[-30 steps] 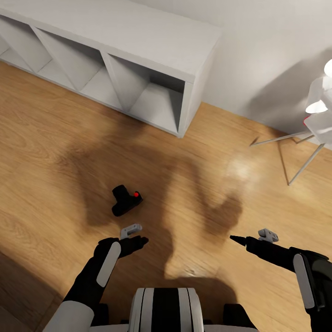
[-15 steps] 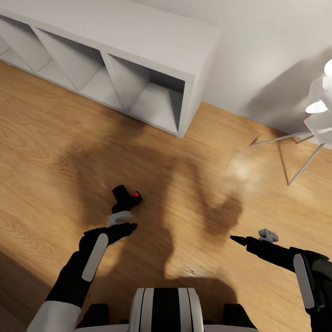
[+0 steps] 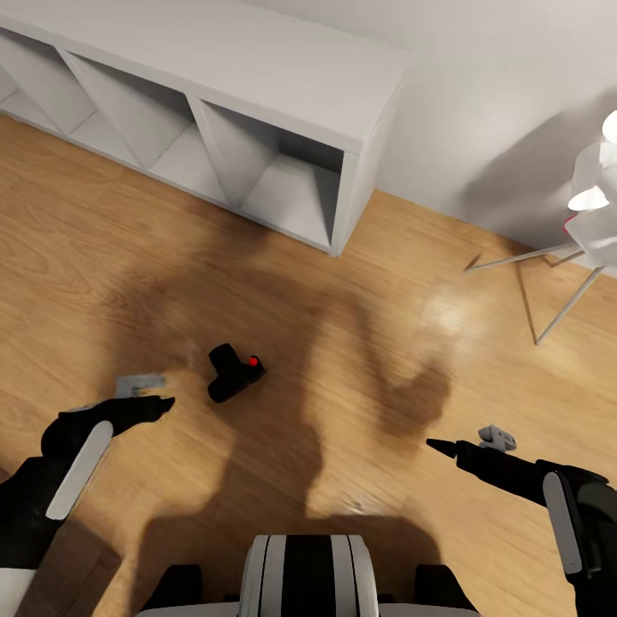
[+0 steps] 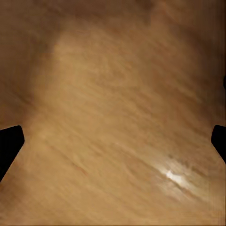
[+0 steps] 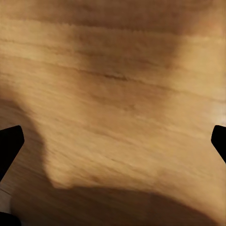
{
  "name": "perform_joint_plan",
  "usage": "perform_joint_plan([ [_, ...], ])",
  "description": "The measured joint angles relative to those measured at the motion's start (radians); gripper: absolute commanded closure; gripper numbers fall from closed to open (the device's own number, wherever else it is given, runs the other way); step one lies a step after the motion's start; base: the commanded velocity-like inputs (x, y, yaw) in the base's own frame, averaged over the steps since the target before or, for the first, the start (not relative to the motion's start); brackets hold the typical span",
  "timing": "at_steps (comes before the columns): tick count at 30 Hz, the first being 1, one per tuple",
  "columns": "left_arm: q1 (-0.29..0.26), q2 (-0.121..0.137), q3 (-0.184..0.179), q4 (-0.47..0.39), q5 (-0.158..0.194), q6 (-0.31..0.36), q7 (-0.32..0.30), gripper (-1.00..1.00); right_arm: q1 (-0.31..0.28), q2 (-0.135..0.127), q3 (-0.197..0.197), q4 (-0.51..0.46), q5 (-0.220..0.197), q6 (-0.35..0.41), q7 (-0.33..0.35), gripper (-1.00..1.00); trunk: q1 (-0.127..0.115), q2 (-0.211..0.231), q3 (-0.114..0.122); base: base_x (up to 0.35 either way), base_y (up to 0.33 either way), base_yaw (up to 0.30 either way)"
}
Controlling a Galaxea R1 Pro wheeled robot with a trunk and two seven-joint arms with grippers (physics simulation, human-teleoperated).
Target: Attach the digital camera to the camera tripod in the bedroom.
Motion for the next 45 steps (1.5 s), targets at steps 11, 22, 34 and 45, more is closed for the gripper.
perform_joint_plan([
  [11,0.000,0.110,-0.002,-0.011,-0.011,-0.002,0.003,-1.00,0.001,0.005,0.005,0.006,0.001,-0.003,-0.001,-1.00,0.000,0.000,0.000,0.000,0.000,0.000],
  [22,0.000,0.102,-0.011,-0.009,-0.095,0.002,0.007,-1.00,0.001,0.005,0.005,0.006,0.002,-0.003,-0.002,-1.00,0.000,0.000,0.000,0.000,0.000,0.000],
  [34,0.002,0.137,-0.198,-0.002,-0.142,-0.042,-0.073,-1.00,0.001,0.005,0.004,0.005,0.002,-0.002,-0.001,-1.00,0.000,0.000,0.000,0.000,0.000,0.000],
  [45,0.002,0.187,-0.241,0.000,-0.133,-0.200,-0.393,-1.00,0.001,0.005,0.004,0.006,0.002,-0.004,-0.002,-1.00,0.000,0.000,0.000,0.000,0.000,0.000],
])
